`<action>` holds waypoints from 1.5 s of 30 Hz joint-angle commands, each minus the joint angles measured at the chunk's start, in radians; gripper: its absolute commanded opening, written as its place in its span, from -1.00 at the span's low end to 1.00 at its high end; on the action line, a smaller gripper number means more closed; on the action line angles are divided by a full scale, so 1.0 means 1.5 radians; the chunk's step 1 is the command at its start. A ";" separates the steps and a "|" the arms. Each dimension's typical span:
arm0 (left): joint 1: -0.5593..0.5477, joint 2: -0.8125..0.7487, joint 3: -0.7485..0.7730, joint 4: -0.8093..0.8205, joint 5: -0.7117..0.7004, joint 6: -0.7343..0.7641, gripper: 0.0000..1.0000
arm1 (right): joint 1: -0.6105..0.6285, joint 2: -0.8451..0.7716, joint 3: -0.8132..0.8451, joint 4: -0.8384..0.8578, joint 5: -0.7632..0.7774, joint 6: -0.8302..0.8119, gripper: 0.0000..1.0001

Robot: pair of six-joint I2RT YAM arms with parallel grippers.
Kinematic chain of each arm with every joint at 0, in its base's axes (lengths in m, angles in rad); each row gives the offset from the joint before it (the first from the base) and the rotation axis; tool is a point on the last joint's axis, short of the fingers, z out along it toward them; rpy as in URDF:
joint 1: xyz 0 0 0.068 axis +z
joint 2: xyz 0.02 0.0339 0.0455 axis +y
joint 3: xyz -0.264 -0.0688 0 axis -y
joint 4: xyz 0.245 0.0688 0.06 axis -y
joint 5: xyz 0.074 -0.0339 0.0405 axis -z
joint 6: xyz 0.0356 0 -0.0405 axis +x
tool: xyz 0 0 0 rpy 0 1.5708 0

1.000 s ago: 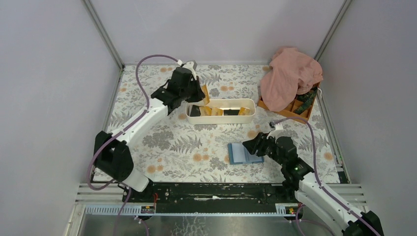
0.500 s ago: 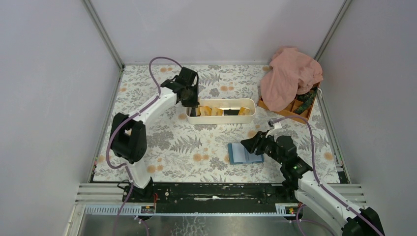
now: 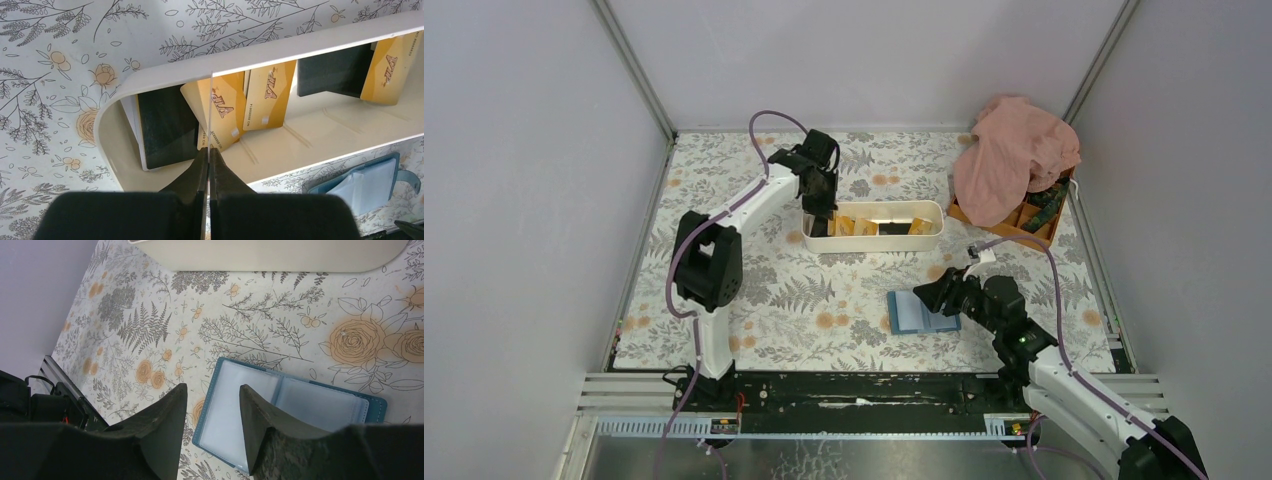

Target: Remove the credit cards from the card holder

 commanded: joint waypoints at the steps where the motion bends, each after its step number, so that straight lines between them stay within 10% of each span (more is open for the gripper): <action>1: 0.003 0.021 0.025 -0.031 0.004 0.020 -1.00 | 0.000 0.009 0.000 0.044 0.002 -0.007 0.00; 21: 0.002 0.057 0.013 -0.022 -0.025 0.006 -1.00 | 0.000 0.022 -0.006 0.052 0.004 -0.005 0.00; 33: -0.004 0.018 0.002 0.001 -0.032 0.002 -0.14 | 0.000 0.038 -0.009 0.061 0.006 -0.002 0.00; 45: -0.009 -0.224 -0.204 0.189 -0.101 -0.048 -0.05 | 0.000 0.049 -0.004 0.048 0.025 -0.014 0.00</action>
